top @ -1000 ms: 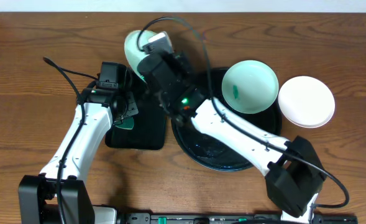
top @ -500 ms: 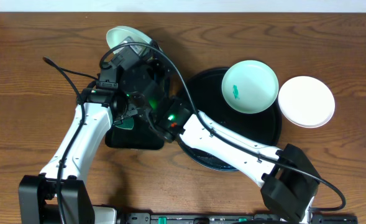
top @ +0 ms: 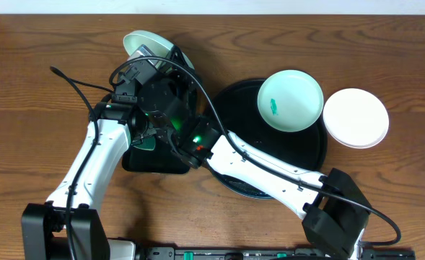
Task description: Clean dirty plates on tray and stack at the side
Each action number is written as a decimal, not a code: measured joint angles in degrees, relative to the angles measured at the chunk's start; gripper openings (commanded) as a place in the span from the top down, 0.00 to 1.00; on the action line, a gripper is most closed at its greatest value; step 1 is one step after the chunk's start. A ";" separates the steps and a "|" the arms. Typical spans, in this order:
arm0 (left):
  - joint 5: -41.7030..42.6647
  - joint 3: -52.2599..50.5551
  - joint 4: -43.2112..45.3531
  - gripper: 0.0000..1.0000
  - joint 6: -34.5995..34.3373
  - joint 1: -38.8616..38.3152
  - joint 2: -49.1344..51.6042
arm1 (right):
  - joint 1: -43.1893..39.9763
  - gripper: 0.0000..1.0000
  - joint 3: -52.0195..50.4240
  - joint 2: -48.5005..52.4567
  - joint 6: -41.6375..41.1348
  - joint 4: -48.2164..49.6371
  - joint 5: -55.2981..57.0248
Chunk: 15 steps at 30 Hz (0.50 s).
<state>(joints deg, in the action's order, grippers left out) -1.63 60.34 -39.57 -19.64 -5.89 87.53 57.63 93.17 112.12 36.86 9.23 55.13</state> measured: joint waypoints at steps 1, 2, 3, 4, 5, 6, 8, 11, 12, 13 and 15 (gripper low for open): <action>0.00 0.00 0.00 0.92 0.00 0.00 0.00 | 0.00 0.99 0.00 0.00 0.02 0.00 0.00; 0.00 0.00 0.00 0.92 0.00 0.00 0.00 | 0.00 0.99 0.00 0.00 0.04 0.00 0.00; 0.00 0.00 0.00 0.92 0.00 0.00 0.00 | 0.00 0.99 0.02 0.00 0.04 0.00 0.00; 0.00 0.00 0.00 0.92 0.00 0.00 0.00 | 0.00 0.99 0.02 0.00 0.04 -0.02 0.00; 0.00 0.00 0.00 0.92 0.00 0.00 0.00 | 0.00 0.99 0.00 0.00 0.04 -0.02 0.00; 0.00 0.00 0.00 0.92 0.00 0.00 0.00 | 0.00 0.99 0.00 0.00 0.04 -0.02 0.02; 0.00 0.00 0.00 0.92 0.00 0.00 0.00 | 0.00 0.99 0.00 0.00 0.04 -0.04 0.09; 0.00 0.00 0.00 0.92 0.00 0.00 0.00 | 0.00 0.99 0.00 0.00 0.04 -0.33 0.46; 0.00 0.00 0.00 0.92 0.00 0.00 0.00 | 0.00 0.99 0.00 0.00 0.02 -0.70 0.52; 0.00 0.00 0.00 0.92 0.00 0.00 0.00 | 0.00 0.99 0.02 0.00 -0.02 -1.40 0.70; 0.00 0.00 0.00 0.92 0.00 0.00 0.00 | 0.00 0.99 0.02 0.00 -0.61 -3.28 0.83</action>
<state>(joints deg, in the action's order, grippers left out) -1.63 60.34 -39.57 -19.64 -5.89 87.53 57.63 93.19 112.12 36.25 5.96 55.96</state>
